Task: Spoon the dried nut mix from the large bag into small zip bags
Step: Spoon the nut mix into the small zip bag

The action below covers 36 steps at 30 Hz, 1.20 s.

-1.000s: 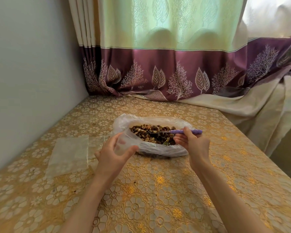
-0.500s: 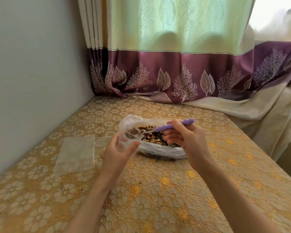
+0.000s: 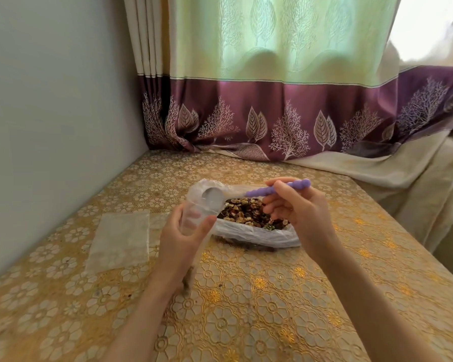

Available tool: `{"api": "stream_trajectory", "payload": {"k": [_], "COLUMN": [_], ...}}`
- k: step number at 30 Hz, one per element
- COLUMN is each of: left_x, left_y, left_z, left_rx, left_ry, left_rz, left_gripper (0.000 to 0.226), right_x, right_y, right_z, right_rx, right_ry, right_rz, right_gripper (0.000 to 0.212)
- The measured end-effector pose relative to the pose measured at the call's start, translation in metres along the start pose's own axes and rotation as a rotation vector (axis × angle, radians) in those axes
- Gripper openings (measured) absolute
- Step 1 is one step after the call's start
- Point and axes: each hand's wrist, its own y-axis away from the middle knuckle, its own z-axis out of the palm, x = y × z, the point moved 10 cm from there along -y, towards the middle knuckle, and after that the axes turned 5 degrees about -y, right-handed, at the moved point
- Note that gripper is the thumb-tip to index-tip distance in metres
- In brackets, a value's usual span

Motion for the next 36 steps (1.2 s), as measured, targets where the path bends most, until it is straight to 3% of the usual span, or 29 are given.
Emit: {"api": "stream_trajectory", "payload": {"k": [4, 9, 16, 21, 27, 33, 36], "left_x": [-0.001, -0.003, -0.004, -0.004, -0.001, -0.001, -0.002], "left_y": [0.0, 0.002, 0.0, 0.0, 0.001, 0.001, 0.001], "left_z": [0.003, 0.009, 0.013, 0.013, 0.013, 0.013, 0.013], "left_rx": [-0.017, -0.048, -0.036, -0.033, -0.031, -0.029, -0.032], "left_ry": [-0.019, -0.056, -0.095, -0.118, -0.105, -0.111, -0.12], "left_rz": [0.006, 0.01, 0.041, 0.054, 0.063, 0.062, 0.063], "left_gripper": [0.071, 0.091, 0.081, 0.072, 0.067, 0.068, 0.067], "right_x": [0.001, 0.005, 0.024, 0.04, 0.075, 0.065, 0.062], "right_y": [-0.003, -0.001, -0.005, -0.014, -0.009, -0.003, -0.003], "right_z": [-0.041, -0.082, -0.072, -0.074, -0.09, -0.095, -0.092], "right_rx": [0.219, 0.427, 0.367, 0.403, 0.464, 0.508, 0.503], "right_ry": [0.035, 0.42, 0.711, 0.631, 0.223, 0.091, 0.073], "right_rz": [-0.036, -0.078, -0.085, -0.025, 0.184, 0.14, 0.127], "right_gripper": [0.026, 0.031, 0.024, 0.03, 0.032, 0.045, 0.034]}}
